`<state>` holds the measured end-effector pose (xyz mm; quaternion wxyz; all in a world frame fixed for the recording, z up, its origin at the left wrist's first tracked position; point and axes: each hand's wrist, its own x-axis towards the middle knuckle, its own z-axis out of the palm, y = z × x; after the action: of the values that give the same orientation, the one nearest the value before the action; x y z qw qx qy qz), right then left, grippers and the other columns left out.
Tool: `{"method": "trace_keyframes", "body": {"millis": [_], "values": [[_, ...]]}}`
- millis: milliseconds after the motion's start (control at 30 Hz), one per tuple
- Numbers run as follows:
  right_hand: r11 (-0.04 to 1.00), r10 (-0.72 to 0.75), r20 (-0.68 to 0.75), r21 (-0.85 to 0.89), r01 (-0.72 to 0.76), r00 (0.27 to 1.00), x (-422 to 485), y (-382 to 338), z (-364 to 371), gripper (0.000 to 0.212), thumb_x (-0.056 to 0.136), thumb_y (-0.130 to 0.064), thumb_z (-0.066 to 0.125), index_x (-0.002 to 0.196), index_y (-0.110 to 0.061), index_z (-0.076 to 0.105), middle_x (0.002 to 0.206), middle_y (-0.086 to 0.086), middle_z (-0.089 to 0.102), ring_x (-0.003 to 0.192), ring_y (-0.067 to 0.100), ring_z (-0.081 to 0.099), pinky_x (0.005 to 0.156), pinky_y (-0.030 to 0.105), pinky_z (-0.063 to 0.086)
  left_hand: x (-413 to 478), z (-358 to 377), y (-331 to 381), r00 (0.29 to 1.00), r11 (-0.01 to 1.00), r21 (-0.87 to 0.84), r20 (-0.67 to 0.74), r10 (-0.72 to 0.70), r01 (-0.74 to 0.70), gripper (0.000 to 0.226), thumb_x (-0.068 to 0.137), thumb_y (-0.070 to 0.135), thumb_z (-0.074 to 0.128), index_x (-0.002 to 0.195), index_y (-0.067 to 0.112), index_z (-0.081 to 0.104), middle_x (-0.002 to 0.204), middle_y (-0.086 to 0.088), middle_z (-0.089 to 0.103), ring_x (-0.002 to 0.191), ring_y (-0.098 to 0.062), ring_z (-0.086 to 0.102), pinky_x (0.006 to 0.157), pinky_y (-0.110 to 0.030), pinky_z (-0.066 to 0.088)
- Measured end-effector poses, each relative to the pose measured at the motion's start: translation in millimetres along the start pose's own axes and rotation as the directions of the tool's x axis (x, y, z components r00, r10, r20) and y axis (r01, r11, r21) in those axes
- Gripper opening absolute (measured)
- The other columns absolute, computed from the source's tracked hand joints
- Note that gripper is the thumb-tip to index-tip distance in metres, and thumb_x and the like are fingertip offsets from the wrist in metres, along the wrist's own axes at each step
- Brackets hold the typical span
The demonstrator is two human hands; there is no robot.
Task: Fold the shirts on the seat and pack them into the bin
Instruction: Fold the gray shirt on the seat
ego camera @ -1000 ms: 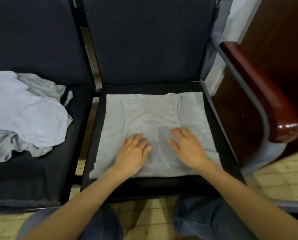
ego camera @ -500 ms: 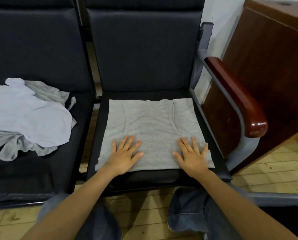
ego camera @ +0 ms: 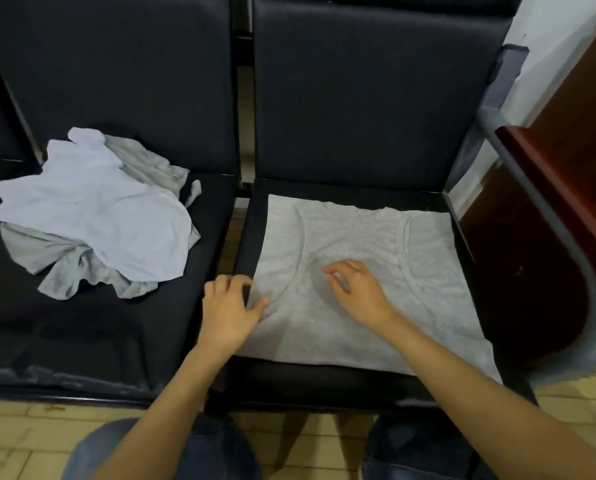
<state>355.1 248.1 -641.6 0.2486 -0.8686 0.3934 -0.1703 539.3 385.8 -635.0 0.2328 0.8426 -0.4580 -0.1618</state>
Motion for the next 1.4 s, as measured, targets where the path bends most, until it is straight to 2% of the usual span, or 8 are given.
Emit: {"method": "trace_keyframes", "body": {"millis": [100,333,533,733,833,967,1133,1400], "values": [[0.999,0.000,0.019,0.041,0.000,1.000,67,-39,24,0.020,0.095,-0.010,0.052,0.108,-0.004,0.066,0.107,0.012,0.064,0.099,0.023,0.057,0.087,0.027,0.045,4,-21,-12,0.920,0.953,0.148,0.257,-0.296,0.265,0.068,0.071,0.067,0.066,0.121,0.022,0.054,0.130,-0.007,0.038,0.126,-0.030,0.030,0.104,-0.038,0.029],[0.944,0.200,0.034,-0.273,-0.183,0.979,172,-75,73,0.063,0.095,-0.045,0.047,0.139,-0.002,0.034,0.140,0.016,0.038,0.131,0.031,0.034,0.109,0.038,0.031,13,-6,-3,0.911,0.959,0.246,0.345,-0.224,0.142,0.031,0.078,0.055,0.065,0.087,0.026,0.062,0.116,-0.001,0.045,0.120,-0.024,0.036,0.100,-0.032,0.029],[0.864,0.332,0.013,-0.406,-0.298,0.943,198,-62,92,0.061,0.096,-0.024,0.050,0.143,0.004,0.022,0.147,0.024,0.029,0.137,0.037,0.028,0.114,0.041,0.025,14,-6,-5,0.923,0.924,-0.237,0.320,-0.216,0.299,0.031,0.083,0.025,0.065,0.071,0.018,0.037,0.068,0.006,0.041,0.060,-0.008,0.041,0.049,-0.020,0.029],[0.836,0.494,0.009,0.268,-0.478,0.869,209,-58,56,0.027,0.100,-0.012,0.040,0.125,-0.002,0.042,0.124,0.015,0.055,0.101,0.022,0.057,0.078,0.026,0.044,16,-13,-6,0.835,0.752,-0.450,0.497,-0.238,0.482,0.035,0.069,0.002,0.076,0.096,0.010,0.055,0.094,-0.005,0.061,0.087,-0.020,0.059,0.071,-0.031,0.047],[0.758,0.521,0.018,0.450,-0.472,0.853,198,-41,29,0.029,0.100,-0.011,0.039,0.128,-0.008,0.039,0.124,0.012,0.054,0.100,0.019,0.055,0.085,0.028,0.046,16,-15,-5,0.837,0.686,-0.522,0.490,-0.244,0.506,0.038,0.067,-0.008,0.074,0.095,0.010,0.056,0.092,-0.006,0.061,0.086,-0.020,0.058,0.068,-0.027,0.046],[0.778,0.491,0.051,0.425,-0.464,0.870,179,-16,14,0.062,0.096,0.001,0.037,0.150,-0.025,0.018,0.125,0.014,0.050,0.110,0.027,0.055,0.095,0.034,0.047,13,-12,-1,0.880,0.699,-0.545,0.376,-0.290,0.463,0.045,0.063,0.006,0.084,0.097,0.012,0.055,0.096,-0.005,0.064,0.090,-0.022,0.062,0.078,-0.036,0.052],[0.813,0.453,0.052,0.384,-0.437,0.890,175,-5,16,0.041,0.097,0.001,0.031,0.116,-0.018,0.063,0.138,0.009,0.049,0.120,0.026,0.052,0.097,0.029,0.046,13,-10,-3,0.840,0.737,-0.442,0.438,-0.321,0.512,0.039,0.076,0.033,0.078,0.103,0.019,0.054,0.101,0.001,0.060,0.090,-0.012,0.059,0.066,-0.021,0.045],[0.856,0.400,0.127,0.303,-0.419,0.908,182,-16,37,0.033,0.100,-0.018,0.044,0.132,-0.018,0.049,0.130,0.011,0.053,0.115,0.022,0.054,0.088,0.024,0.040,10,-11,-24,0.959,0.967,-0.125,0.210,-0.191,0.220,0.028,0.075,0.035,0.077,0.083,0.021,0.055,0.088,0.004,0.055,0.075,-0.006,0.053,0.059,-0.019,0.039]]}}
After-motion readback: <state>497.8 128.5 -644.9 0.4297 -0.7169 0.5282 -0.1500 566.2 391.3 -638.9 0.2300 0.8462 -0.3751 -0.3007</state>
